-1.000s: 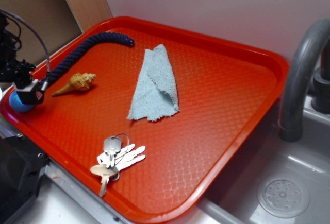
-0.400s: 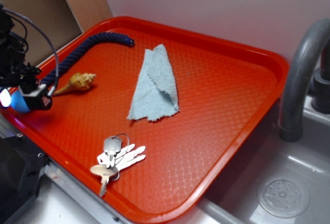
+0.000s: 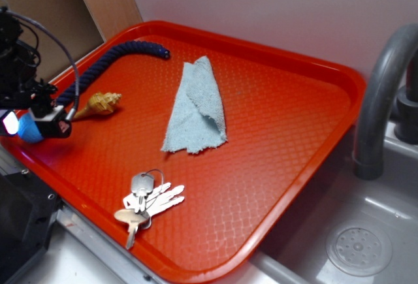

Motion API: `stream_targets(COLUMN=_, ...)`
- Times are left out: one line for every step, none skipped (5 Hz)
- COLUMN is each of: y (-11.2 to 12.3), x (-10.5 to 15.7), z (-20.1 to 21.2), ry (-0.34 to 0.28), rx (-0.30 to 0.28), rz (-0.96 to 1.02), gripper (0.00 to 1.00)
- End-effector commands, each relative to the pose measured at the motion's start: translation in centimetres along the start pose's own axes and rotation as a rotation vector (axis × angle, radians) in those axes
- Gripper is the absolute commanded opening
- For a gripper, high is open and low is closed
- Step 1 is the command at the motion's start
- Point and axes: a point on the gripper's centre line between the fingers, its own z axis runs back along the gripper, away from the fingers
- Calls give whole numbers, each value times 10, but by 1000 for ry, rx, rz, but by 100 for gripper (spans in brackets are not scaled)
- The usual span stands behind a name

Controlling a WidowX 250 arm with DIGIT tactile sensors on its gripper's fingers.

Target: Grab the blue ball.

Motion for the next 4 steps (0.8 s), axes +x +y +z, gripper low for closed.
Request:
stream_targets(y=12, x=22, z=0, ry=-52, rx=24, rz=41, gripper=100)
stream_targets(y=14, x=31, z=2, ry=-66, rx=33, rz=78, gripper=100)
stream_targets(y=16, x=38, z=5, ry=-86, rx=49, rz=88, gripper=100)
stream_targets(y=23, x=44, z=-3, ry=-85, rx=94, rz=110, gripper=100)
